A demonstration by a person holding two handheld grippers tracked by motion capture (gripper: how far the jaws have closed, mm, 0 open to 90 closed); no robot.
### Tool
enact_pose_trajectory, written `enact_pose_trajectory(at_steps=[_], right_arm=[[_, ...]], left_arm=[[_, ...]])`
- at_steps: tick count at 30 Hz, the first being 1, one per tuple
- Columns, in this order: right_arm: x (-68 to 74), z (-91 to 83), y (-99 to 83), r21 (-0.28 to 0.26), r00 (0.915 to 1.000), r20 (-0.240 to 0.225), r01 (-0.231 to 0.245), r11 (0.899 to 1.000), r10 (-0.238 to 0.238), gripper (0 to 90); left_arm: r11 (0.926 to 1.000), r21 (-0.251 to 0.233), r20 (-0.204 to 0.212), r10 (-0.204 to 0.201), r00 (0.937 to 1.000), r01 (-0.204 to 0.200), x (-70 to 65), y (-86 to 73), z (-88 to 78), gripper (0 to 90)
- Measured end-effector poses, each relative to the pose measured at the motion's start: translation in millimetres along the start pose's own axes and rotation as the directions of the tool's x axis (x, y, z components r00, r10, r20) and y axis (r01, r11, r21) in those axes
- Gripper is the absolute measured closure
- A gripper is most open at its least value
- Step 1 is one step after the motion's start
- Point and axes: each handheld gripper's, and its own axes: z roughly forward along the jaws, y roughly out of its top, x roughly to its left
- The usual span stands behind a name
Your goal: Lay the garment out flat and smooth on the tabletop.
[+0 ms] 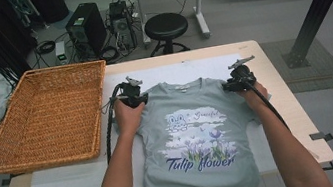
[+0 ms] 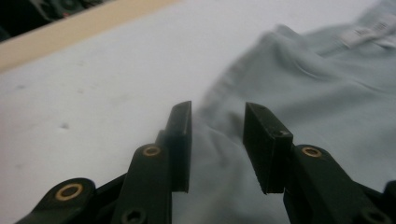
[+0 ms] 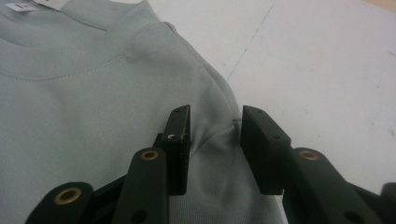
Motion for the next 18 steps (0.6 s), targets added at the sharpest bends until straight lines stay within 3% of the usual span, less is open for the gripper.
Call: enact_pose_trajectory(at_steps=[2,4,6,9,10,12,15,17,18], right_arm=[[0.1,0.0,0.1,0.0,1.0,0.001,0.002,1.0,-0.002,63.5],[0.1,0.0,0.1,0.0,1.0,0.001,0.002,1.0,-0.002,63.5],[0.2,-0.1,0.0,0.001,1.0,0.002,0.003,1.0,-0.003,63.5],[0.1,0.1,0.1,0.001,1.0,0.001,0.005,1.0,-0.005,63.4],[0.2,0.1,0.0,0.0,1.0,0.002,0.004,1.0,-0.004,63.4],[0.8,0.1,0.0,0.001,1.0,0.003,0.007,1.0,-0.007,65.1],[4.4,-0.3,1.3,0.01,0.9989,-0.008,0.047,0.999,-0.047,83.1],[8.5,-1.0,3.0,0.021,0.9961,0.004,0.088,0.996,-0.089,86.4],[8.4,-2.4,3.5,0.017,0.9969,-0.013,0.078,0.997,-0.078,86.7]], left_arm=[[0.9997,0.016,0.004,-0.018,0.9998,0.018,2.8,-1.9,6.1,64.7],[0.9976,0.068,0.016,-0.015,0.9998,0.013,3.6,-6.0,13.0,68.6],[0.9975,0.061,0.027,-0.037,0.999,0.035,4.8,-7.6,14.6,72.5],[0.9983,0.056,0.031,-0.019,0.9993,0.017,4.3,-7.0,15.4,76.2],[0.9982,0.059,0.029,-0.017,0.9994,0.016,4.2,-6.9,14.7,81.1],[0.9964,0.065,0.036,-0.057,0.9977,0.055,5.5,-6.6,13.3,88.4],[0.9902,0.061,0.065,-0.129,0.9895,0.125,8.2,-5.2,10.6,89.2],[0.9796,0.044,0.083,-0.199,0.9765,0.196,13.0,-3.9,7.0,89.3],[0.9724,0.03,0.091,-0.233,0.9681,0.231,15.3,-3.4,5.4,89.4]])
